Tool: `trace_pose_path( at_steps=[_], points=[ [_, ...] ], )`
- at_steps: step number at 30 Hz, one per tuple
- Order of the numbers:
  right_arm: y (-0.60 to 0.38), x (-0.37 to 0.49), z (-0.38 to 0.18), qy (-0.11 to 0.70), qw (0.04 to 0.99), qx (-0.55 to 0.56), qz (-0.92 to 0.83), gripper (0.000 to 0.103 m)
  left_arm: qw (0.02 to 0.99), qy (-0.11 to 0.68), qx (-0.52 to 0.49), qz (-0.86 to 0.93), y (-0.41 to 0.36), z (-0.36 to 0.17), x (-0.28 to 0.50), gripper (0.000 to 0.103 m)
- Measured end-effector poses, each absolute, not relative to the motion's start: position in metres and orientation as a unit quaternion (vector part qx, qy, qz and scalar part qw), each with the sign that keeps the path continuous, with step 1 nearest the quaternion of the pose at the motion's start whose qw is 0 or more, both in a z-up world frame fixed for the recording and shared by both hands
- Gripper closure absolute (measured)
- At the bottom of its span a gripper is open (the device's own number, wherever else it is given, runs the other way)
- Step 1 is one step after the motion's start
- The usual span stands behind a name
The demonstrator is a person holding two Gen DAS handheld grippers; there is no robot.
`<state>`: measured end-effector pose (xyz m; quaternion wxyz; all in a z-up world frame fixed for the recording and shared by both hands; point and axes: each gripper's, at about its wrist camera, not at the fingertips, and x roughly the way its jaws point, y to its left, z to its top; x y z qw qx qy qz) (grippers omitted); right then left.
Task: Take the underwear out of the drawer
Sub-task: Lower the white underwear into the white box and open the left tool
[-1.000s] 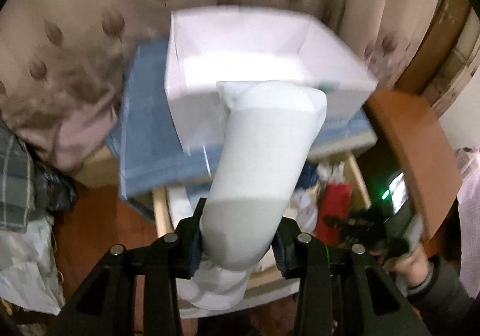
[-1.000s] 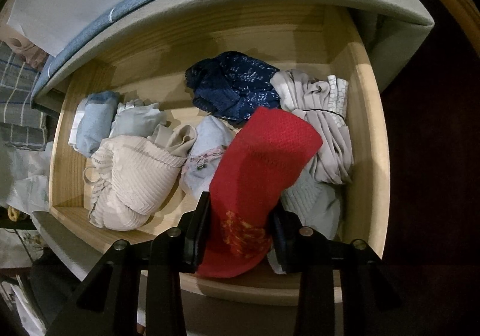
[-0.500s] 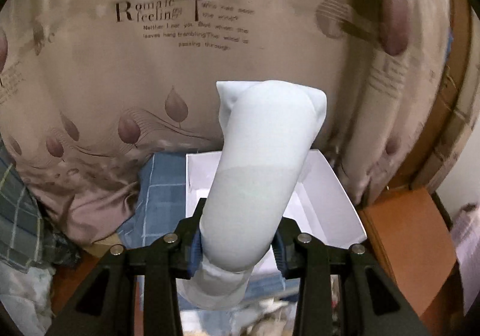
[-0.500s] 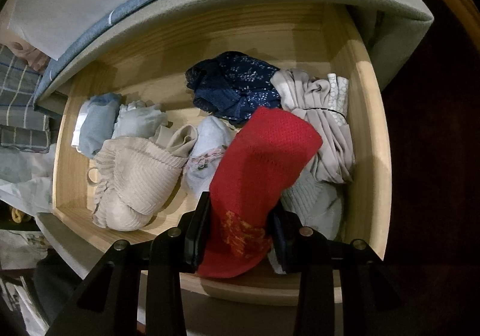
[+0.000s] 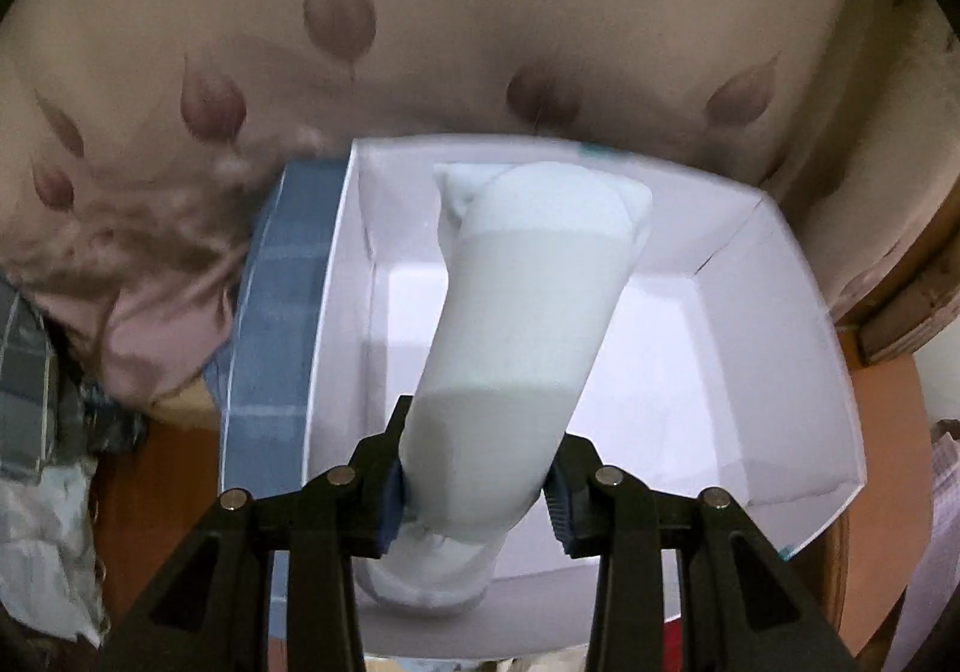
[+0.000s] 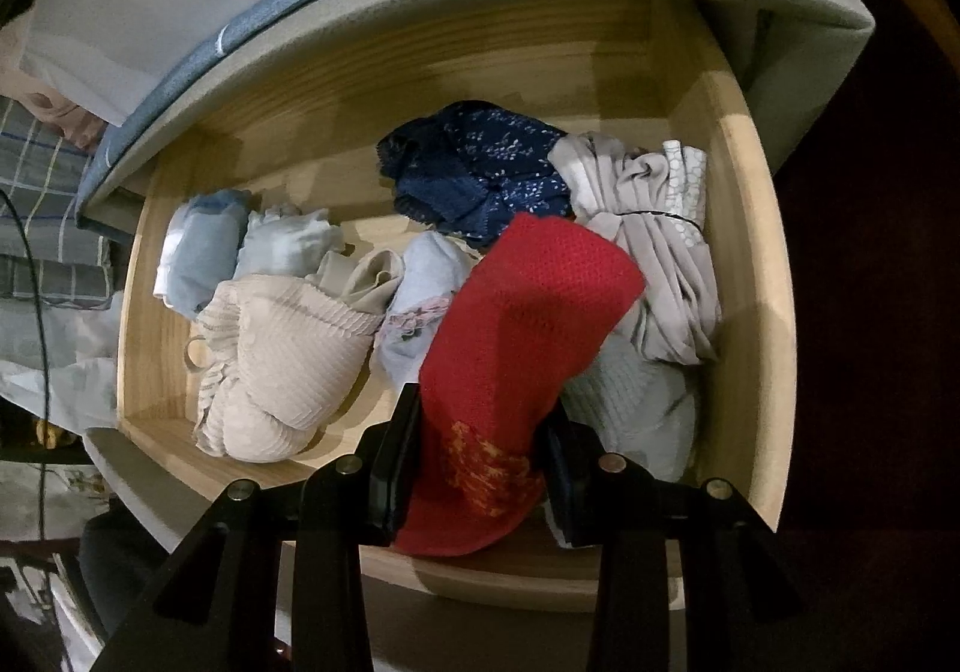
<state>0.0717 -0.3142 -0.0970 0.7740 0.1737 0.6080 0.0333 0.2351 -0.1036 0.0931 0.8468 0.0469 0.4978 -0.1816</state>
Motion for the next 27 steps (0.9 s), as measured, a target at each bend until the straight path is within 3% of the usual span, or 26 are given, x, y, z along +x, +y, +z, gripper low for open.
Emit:
trace_pose_path(
  at_steps=[15,27],
  points=[
    [-0.309,0.073,-0.098,0.609,0.773,0.175,0.034,0.068,0.839,0.527,0.049,-0.124,-0.103,0.074,0.229,0.064],
    [-0.310,0.073,-0.099,0.608,0.772,0.180,0.035,0.068,0.845,0.511,0.076,-0.134,-0.114,0.076,0.224,0.054]
  ],
)
